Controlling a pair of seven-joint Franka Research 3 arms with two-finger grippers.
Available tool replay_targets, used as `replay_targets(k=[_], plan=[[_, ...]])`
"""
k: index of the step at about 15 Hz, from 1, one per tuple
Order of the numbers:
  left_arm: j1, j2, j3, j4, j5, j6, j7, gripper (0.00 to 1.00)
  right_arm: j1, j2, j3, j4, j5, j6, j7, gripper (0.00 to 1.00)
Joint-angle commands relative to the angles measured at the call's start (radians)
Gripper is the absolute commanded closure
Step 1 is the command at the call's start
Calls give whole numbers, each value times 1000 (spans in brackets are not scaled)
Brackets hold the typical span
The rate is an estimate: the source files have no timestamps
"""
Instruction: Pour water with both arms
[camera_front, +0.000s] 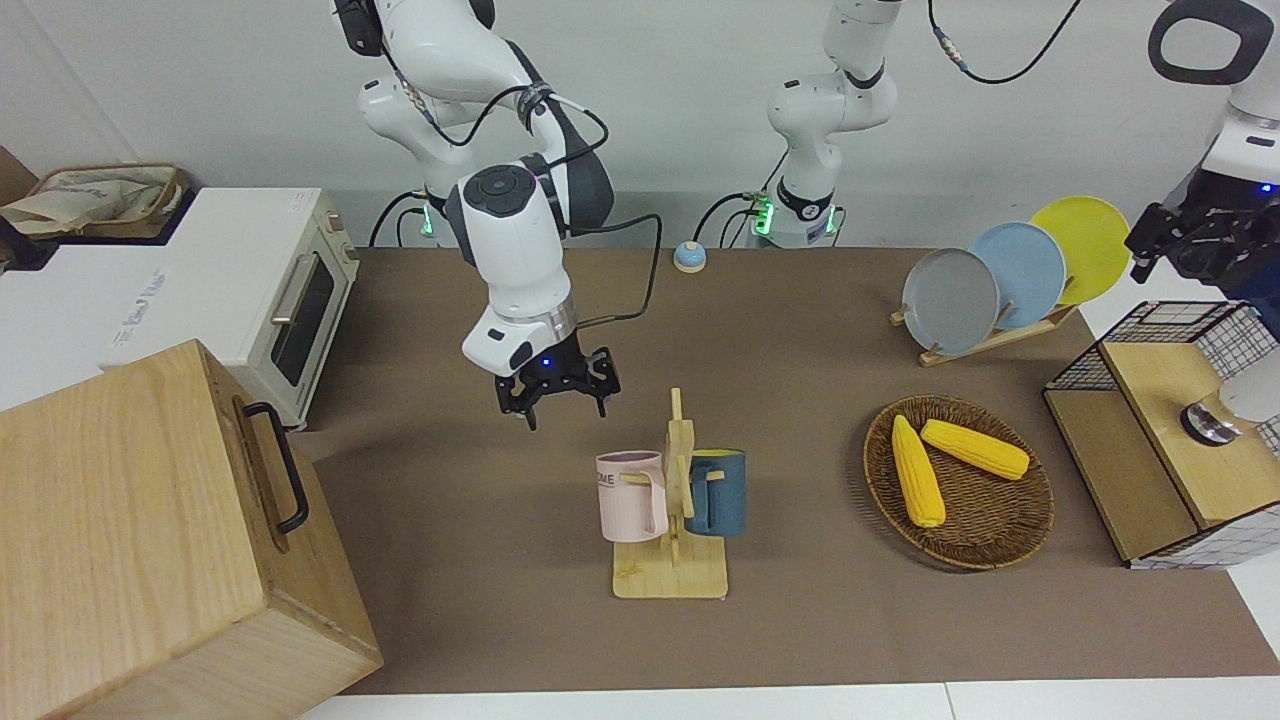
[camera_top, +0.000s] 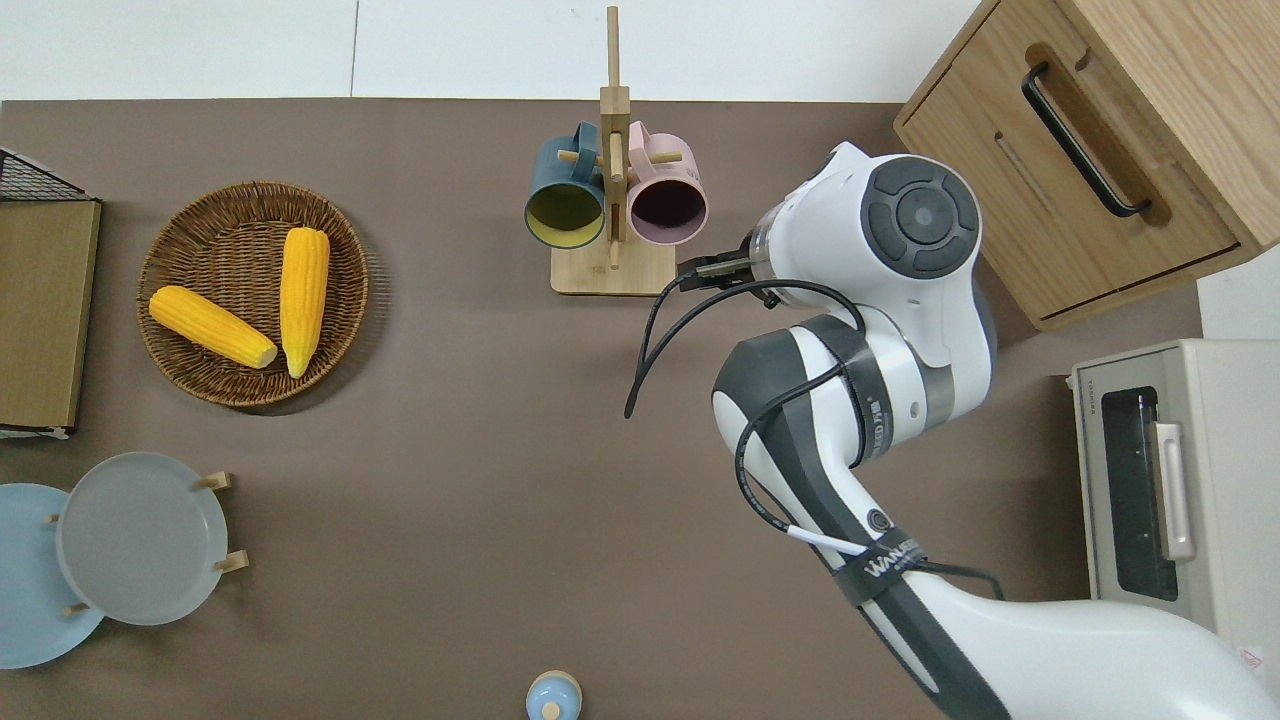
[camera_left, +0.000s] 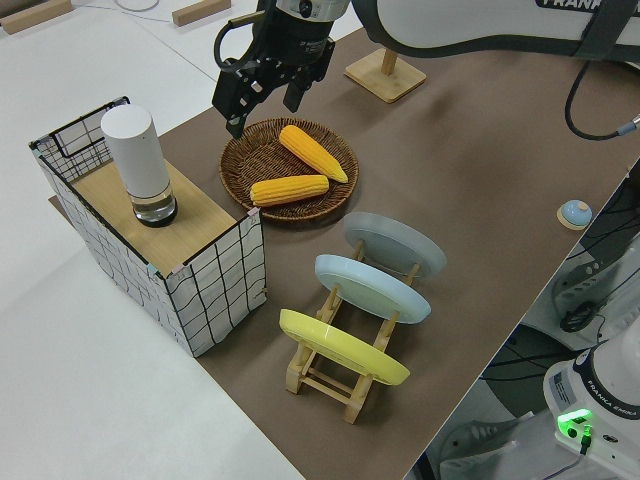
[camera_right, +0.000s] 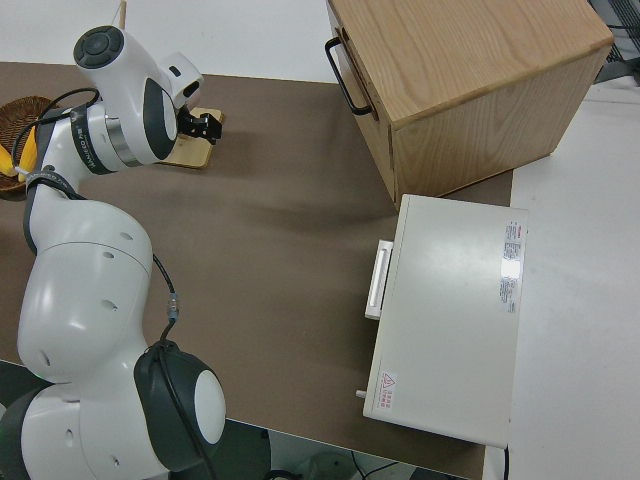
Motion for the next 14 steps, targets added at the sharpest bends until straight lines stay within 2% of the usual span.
replay_targets(k=[1,3,4,6,7,9,10,14], plan=[[86,43,-3,9,-130,78,99,2,35,40,2,9,-104,110,3,13],[128,69,-1,8,-204,122,172,2,34,50,2,12,-171,143,8,15],[151,86,-3,6,-256,159,224,2,24,60,2,20,-173,196,7,19],[180,130,-3,0,-363,243,315,2,23,92,2,60,-176,259,7,86],[192,146,-3,-3,-397,268,338,2,20,102,1,77,-177,269,7,115],[207,190,-3,-4,-518,321,427,2,9,122,1,107,-180,272,-4,257],[217,206,-3,-4,-578,341,470,2,10,129,1,124,-195,272,-6,370],[214,258,-17,-4,-751,459,564,2,18,131,1,127,-231,296,-19,757]])
